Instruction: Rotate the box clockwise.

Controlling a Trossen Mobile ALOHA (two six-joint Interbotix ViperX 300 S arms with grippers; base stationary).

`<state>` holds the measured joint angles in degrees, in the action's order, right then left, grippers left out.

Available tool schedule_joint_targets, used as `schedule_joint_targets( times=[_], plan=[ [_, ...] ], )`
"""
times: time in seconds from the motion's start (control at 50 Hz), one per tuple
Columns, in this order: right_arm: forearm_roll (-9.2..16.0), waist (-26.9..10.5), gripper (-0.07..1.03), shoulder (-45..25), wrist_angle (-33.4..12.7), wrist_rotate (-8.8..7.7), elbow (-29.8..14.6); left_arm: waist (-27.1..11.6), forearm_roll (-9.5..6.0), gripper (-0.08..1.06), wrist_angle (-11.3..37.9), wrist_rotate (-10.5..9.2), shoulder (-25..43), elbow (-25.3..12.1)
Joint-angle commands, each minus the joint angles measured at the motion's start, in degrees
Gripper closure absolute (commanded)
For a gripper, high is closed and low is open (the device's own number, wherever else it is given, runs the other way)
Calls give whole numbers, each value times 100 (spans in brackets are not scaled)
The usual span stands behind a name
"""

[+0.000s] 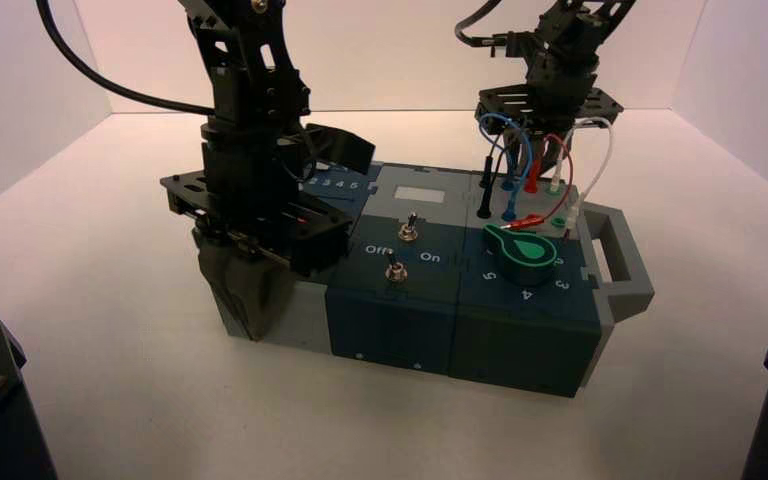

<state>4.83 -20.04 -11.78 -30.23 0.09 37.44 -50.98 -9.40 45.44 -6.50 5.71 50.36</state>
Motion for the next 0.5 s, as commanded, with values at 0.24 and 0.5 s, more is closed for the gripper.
schedule_joint_targets(
  times=[0.24, 0.5],
  plan=[
    [105, -176, 99, 185, -229, -9, 149, 580, 378, 101, -220, -9, 158, -299],
    [220, -308, 99, 264, -466, -9, 229, 817, 677, 101, -237, 0, 448, -659]
  ],
)
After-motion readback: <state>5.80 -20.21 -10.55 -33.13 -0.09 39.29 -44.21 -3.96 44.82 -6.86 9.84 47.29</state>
